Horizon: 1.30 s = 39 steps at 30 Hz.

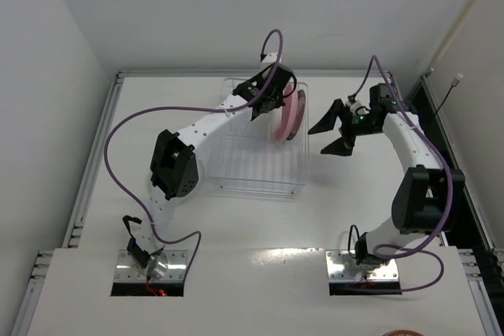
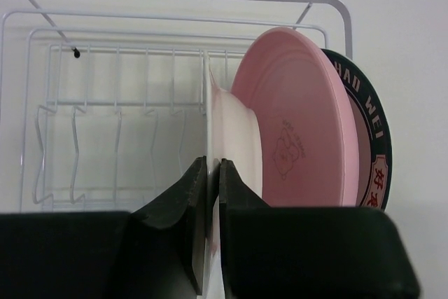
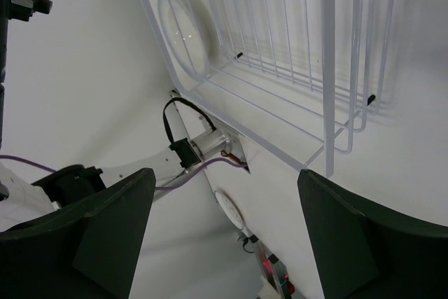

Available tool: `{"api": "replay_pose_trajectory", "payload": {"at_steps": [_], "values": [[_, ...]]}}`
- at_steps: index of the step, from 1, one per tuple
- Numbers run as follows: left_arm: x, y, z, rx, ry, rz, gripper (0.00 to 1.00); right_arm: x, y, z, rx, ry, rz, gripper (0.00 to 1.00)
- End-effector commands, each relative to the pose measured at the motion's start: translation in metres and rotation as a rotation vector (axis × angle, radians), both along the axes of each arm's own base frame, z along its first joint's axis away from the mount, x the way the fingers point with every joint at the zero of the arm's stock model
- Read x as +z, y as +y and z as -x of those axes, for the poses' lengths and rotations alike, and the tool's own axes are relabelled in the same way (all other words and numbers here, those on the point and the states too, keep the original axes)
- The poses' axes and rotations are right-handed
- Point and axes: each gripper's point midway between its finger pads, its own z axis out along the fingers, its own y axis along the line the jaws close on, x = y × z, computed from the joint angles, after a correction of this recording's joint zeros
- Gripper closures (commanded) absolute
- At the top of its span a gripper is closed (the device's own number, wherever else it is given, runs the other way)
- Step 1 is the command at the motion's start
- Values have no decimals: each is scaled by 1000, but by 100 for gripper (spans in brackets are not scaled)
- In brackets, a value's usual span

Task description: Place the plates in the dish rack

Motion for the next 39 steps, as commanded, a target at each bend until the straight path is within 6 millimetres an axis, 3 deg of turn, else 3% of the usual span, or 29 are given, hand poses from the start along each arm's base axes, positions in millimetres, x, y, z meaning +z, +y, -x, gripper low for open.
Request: {"api": "replay_pose_trajectory", "payload": {"at_steps": [1, 4, 7, 8, 12, 18, 25, 27, 29, 30, 32, 33, 35, 39], "values": [[-45, 13, 11, 4, 101, -119, 97, 11, 0, 3, 9, -48, -9, 19], [-45, 14, 11, -3, 100, -127, 91, 13, 0, 4, 9, -57, -8, 19], [-56, 10, 14, -24, 128, -126, 68, 13, 0, 4, 9, -57, -8, 19], [-54, 7, 13, -32, 125, -114, 56, 13, 0, 4, 9, -57, -8, 19], [-53, 5, 15, -46, 127, -99, 36, 13, 0, 4, 9, -57, -8, 19], [-25, -9, 8, -82, 69, -41, 26, 11, 0, 2, 9, -57, -8, 19], [25, -26, 2, -127, -19, 71, 21, 11, 0, 2, 9, -57, -8, 19], [30, -30, 1, -137, -29, 88, 20, 11, 0, 2, 9, -57, -8, 19], [51, -35, 2, -163, -64, 135, 20, 11, 0, 2, 9, -57, -8, 19], [47, -35, 2, -163, -61, 133, 18, 11, 0, 2, 9, -57, -8, 19], [64, -38, 5, -191, -94, 165, 18, 11, 0, 2, 9, -57, -8, 19], [59, -40, 7, -203, -81, 165, 18, 11, 0, 2, 9, -57, -8, 19], [76, -40, 9, -213, -107, 191, 18, 9, 0, 2, 9, -57, -8, 19], [84, -36, 8, -221, -123, 195, 18, 9, 0, 2, 9, -57, -8, 19]]}}
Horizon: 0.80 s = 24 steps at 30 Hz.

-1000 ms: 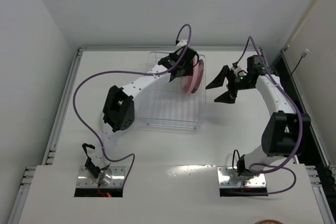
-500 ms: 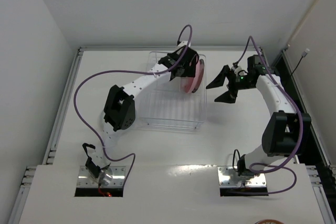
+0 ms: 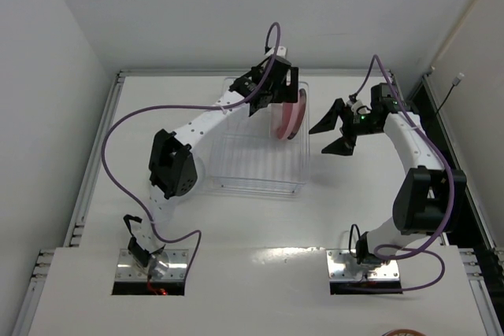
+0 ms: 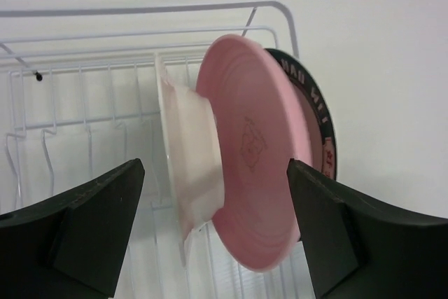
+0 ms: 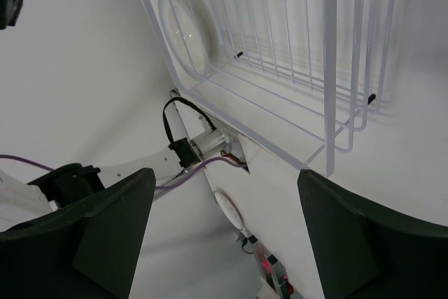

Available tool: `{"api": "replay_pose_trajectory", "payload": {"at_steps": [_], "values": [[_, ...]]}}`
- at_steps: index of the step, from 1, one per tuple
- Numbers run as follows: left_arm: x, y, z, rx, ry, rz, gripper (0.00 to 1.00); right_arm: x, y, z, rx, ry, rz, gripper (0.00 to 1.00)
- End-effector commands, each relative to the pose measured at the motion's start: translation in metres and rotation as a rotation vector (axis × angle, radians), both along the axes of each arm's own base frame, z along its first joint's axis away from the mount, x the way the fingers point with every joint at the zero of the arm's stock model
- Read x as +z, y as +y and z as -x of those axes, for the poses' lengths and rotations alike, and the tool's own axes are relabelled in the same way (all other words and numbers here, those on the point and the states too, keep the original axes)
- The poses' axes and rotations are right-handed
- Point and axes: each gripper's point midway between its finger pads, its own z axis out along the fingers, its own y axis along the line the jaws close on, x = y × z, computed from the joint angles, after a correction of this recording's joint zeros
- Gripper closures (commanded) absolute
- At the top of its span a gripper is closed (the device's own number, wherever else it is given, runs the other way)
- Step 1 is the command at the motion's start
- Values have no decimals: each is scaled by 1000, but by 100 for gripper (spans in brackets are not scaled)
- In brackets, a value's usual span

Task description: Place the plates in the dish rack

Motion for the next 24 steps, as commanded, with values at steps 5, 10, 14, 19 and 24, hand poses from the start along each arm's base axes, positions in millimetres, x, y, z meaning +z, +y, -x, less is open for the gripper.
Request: {"api": "replay_pose_trajectory", "payload": {"at_steps": [5, 10, 14, 19, 24], "values": [[59, -4, 5, -64, -97, 138, 20, 5, -1, -1, 9, -41, -9, 19], [61, -1, 2, -46, -101, 161, 26, 5, 2, 1, 18, -41, -9, 19], [57, 1, 1, -49, -84, 171, 29, 5, 2, 1, 18, -41, -9, 19], [57, 5, -3, -35, -81, 179, 33, 5, 2, 1, 18, -41, -9, 19], [63, 17, -8, 4, -106, 163, 34, 3, 2, 0, 18, -32, -10, 19]]}}
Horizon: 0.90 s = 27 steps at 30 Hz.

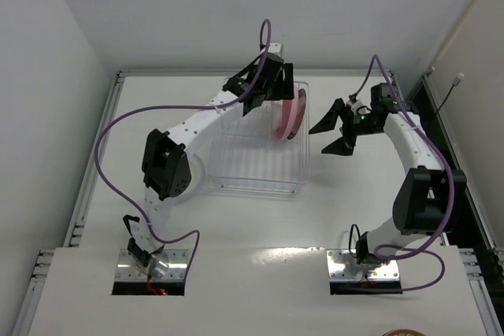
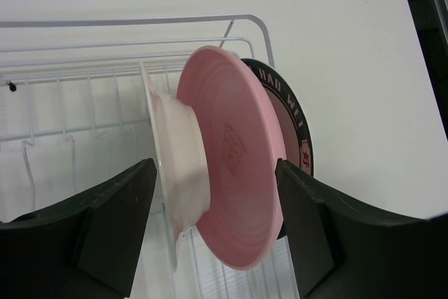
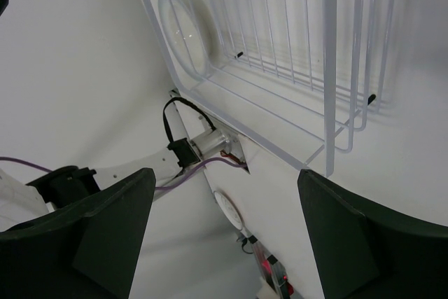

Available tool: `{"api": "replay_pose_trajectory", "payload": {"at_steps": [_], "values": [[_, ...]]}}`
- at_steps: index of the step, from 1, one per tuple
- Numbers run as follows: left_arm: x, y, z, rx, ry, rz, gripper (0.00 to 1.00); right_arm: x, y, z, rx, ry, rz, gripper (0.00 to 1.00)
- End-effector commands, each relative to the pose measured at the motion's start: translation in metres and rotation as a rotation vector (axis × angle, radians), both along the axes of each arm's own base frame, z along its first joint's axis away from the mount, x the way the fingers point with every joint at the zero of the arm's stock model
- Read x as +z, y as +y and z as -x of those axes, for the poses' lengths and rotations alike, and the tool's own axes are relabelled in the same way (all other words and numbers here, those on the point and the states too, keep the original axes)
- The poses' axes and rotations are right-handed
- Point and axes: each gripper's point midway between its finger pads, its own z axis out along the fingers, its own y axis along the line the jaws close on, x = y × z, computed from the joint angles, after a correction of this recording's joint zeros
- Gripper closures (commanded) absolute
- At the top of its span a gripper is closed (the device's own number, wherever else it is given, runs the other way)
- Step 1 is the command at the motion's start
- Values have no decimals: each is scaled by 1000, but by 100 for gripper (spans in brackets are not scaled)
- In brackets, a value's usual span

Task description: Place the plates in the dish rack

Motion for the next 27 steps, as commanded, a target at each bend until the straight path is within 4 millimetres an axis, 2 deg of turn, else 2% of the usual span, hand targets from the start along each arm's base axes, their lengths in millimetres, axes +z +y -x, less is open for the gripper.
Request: {"api": "replay_pose_trajectory", "payload": {"at_steps": [1, 5, 6, 8, 9, 15, 27], "values": [[47, 15, -4, 42, -86, 58, 34, 3, 2, 0, 17, -31, -10, 19], [45, 20, -7, 51, -78, 50, 34, 5, 2, -2, 17, -40, -9, 19], [37, 20, -6, 55, -60, 46, 34, 5, 2, -2, 17, -41, -9, 19], [35, 24, -8, 55, -50, 43, 34, 5, 2, -2, 17, -41, -9, 19], [25, 23, -8, 59, -31, 39, 34, 5, 2, -2, 17, -41, -9, 19], [3, 14, -2, 25, 33, 52, 37, 5, 2, -2, 17, -41, -9, 19], [-1, -5, 2, -37, 68, 123, 50, 6, 2, -3, 17, -50, -8, 19]]}}
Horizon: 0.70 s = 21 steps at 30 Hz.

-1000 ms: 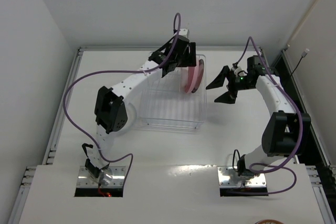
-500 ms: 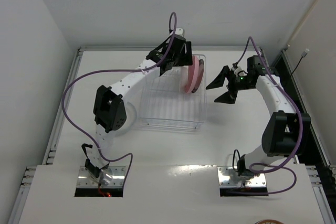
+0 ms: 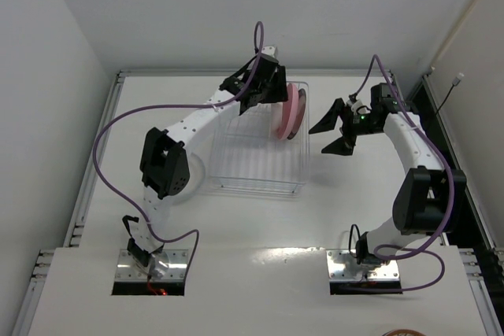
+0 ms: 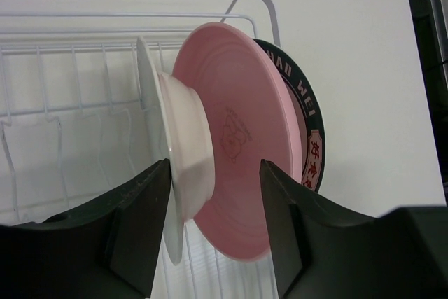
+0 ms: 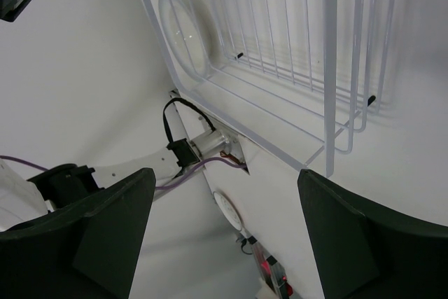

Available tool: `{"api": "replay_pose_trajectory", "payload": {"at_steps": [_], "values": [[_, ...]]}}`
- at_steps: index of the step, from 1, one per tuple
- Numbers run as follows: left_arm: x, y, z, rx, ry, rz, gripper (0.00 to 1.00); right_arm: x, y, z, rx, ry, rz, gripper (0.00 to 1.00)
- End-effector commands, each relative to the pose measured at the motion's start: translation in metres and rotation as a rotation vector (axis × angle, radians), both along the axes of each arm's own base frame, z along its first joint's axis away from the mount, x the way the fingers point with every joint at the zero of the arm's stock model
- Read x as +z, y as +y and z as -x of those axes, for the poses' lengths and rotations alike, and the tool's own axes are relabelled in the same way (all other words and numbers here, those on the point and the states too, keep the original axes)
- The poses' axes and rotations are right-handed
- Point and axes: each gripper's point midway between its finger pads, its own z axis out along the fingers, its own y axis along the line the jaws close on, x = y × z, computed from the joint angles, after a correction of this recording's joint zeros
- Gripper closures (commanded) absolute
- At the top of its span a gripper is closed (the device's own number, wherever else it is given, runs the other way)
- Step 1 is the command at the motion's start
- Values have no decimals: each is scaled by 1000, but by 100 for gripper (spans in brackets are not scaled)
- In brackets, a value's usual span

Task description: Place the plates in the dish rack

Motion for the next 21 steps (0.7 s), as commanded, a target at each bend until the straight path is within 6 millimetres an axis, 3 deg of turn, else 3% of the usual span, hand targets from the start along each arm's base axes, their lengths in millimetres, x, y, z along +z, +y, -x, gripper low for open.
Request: {"api": "replay_pose_trajectory", "payload": {"at_steps": [1, 21], "values": [[19, -9, -2, -24, -30, 74, 51, 6, 2, -3, 17, -46, -9, 19], [12, -37, 8, -109, 14, 178, 55, 3, 2, -1, 17, -36, -10, 19]]}}
